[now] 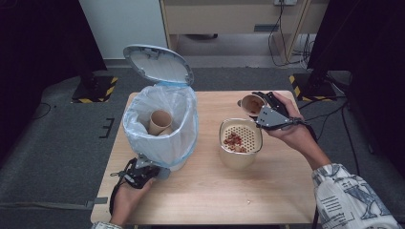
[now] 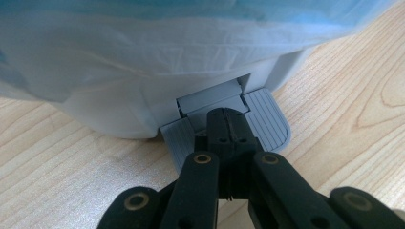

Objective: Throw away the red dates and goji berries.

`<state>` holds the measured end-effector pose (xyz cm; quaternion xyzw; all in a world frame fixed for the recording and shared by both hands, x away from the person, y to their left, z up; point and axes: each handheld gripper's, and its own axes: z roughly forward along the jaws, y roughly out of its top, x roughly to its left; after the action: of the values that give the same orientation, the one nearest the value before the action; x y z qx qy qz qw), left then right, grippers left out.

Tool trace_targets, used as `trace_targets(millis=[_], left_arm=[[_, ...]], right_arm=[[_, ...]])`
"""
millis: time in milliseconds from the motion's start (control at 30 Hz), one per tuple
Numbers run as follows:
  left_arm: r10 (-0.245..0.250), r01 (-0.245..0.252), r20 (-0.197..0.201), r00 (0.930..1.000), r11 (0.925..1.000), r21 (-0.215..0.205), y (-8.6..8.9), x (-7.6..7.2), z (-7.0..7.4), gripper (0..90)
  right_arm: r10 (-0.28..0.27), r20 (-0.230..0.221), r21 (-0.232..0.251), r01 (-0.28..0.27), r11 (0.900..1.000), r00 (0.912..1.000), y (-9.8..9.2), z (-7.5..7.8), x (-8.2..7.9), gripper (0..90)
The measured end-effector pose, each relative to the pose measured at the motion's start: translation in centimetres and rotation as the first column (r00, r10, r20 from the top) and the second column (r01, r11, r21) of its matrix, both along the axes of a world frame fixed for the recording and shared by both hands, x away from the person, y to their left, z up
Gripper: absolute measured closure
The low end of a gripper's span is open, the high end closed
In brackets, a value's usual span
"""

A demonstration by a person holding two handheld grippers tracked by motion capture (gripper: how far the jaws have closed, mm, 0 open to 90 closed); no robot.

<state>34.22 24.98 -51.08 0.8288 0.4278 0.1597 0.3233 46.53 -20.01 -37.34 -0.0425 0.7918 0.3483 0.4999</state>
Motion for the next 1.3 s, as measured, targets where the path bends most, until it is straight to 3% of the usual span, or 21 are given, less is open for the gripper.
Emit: trace_targets(millis=[600,1300], left_arm=[[-0.001,0.001,-0.001,1.0,1.0,0.001,0.0,0.0,0.0,90.0],[0.0,0.0,0.0,1.0,1.0,-0.001,0.0,0.0,0.0,90.0]], right_arm=[[-0.005,0.016,-0.025,0.005,1.0,0.9999,0.0,1.0,-0.3,31.2],[0.027,0.071,-0.138,-0.017,0.99,0.9972,0.9,-0.1,-1.1,31.0]])
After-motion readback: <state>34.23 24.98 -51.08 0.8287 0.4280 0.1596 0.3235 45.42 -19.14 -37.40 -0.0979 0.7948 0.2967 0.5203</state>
